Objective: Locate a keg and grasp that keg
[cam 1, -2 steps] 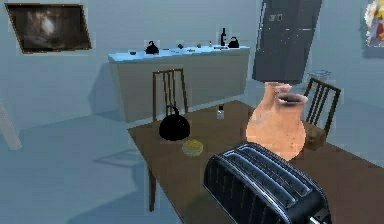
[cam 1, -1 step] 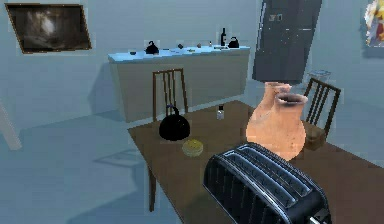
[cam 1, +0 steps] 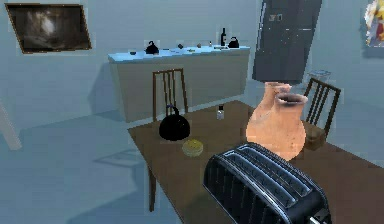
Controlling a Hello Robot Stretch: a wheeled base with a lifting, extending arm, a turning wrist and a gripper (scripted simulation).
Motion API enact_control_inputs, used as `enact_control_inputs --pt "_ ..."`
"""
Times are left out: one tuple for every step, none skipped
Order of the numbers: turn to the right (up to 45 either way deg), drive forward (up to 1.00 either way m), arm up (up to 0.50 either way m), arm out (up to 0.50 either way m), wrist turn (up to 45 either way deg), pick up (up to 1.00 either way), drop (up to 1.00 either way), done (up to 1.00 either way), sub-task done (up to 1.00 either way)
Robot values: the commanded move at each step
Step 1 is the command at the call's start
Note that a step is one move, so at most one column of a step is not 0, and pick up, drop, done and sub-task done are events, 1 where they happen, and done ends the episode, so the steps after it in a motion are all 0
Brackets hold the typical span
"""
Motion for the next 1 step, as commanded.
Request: enact_control_inputs --pt "0.0 0.0 0.0 0.0 45.0 0.0 0.0 0.0 0.0"
